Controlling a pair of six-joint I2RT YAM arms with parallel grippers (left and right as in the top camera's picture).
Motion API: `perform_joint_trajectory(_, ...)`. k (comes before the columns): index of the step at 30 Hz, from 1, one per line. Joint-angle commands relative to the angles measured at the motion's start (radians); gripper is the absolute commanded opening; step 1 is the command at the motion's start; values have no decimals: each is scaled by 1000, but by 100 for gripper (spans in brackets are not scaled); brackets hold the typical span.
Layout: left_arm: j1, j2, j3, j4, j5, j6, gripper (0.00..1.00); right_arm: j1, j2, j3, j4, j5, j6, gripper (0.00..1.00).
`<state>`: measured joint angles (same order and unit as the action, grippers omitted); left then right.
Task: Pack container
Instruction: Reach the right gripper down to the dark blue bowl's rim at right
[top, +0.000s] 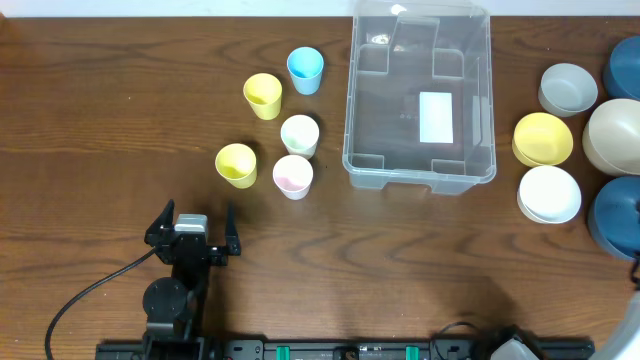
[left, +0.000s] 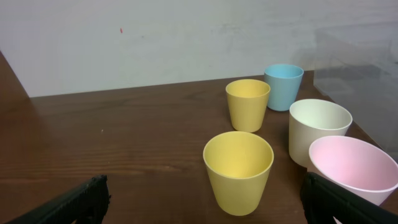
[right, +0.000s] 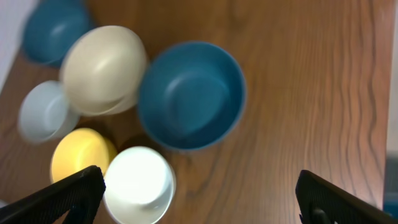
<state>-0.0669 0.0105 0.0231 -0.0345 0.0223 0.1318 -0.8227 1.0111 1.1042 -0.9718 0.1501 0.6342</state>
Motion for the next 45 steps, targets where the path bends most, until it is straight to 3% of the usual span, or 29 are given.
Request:
perform_joint_trajectory(1, 5, -5, -19, -36, -12, 10, 98, -140, 66, 10, -21, -203, 61, 99)
perform_joint_trajectory(10, 5, -5, -19, -36, -12, 10, 98, -290, 338, 7, 31, -225, 67, 99)
perform_joint_trajectory(23, 5, -4, -19, -36, -12, 10, 98, -297, 671, 7, 194, -195, 49, 99)
perform_joint_trajectory(32, 5, -4, -19, -36, -12, 10, 98, -296, 798, 7, 255, -195, 49, 94)
perform_joint_trajectory(35, 5, -4, -19, -36, -12, 10, 98, -296, 815, 7, 266, -196, 49, 85)
perform_joint_trajectory(40, 5, -4, -19, -37, -12, 10, 98, -296, 817, 7, 274, -196, 49, 54)
perform_joint_trajectory(43, 5, -4, -19, -36, -12, 10, 98, -297, 817, 7, 274, -201, 49, 45)
perform_joint_trajectory(45, 5, -4, -19, -36, -12, 10, 98, -297, 817, 7, 274, -201, 49, 31)
